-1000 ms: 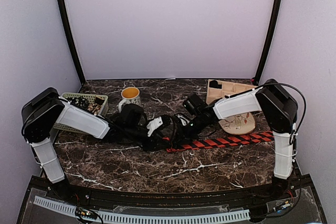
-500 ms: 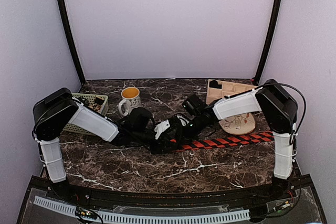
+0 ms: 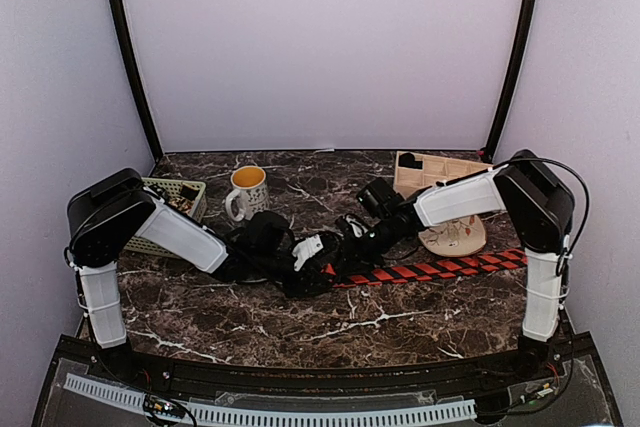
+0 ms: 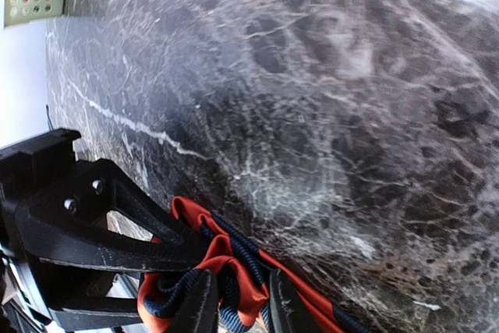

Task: Roll the ties
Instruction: Fold the tie at the center of the board.

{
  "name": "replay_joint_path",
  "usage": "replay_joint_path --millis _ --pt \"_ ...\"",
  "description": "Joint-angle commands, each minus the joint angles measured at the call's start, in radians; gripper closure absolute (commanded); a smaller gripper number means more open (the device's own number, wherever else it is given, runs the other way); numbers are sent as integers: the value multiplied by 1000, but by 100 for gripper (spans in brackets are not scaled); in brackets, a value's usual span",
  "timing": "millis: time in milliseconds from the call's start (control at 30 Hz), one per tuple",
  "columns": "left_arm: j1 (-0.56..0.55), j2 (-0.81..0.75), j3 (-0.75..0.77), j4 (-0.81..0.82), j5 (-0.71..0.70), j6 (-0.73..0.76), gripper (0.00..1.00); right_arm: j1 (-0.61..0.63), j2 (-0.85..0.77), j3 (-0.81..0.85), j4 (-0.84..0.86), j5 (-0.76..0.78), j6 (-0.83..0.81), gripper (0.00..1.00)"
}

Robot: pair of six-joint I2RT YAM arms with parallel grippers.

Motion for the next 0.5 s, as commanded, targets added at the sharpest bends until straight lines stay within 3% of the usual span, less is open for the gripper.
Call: replay_joint_path --millis 0,167,467 --pt "-9 45 -8 -163 -40 16 71 -27 -51 -32 -17 1 17 72" --pt "-9 46 -3 -184 -41 29 71 -32 -102 -16 -35 -13 30 61" --pt "-9 44 1 -192 -38 35 71 -24 -119 -5 -12 -87 72 60"
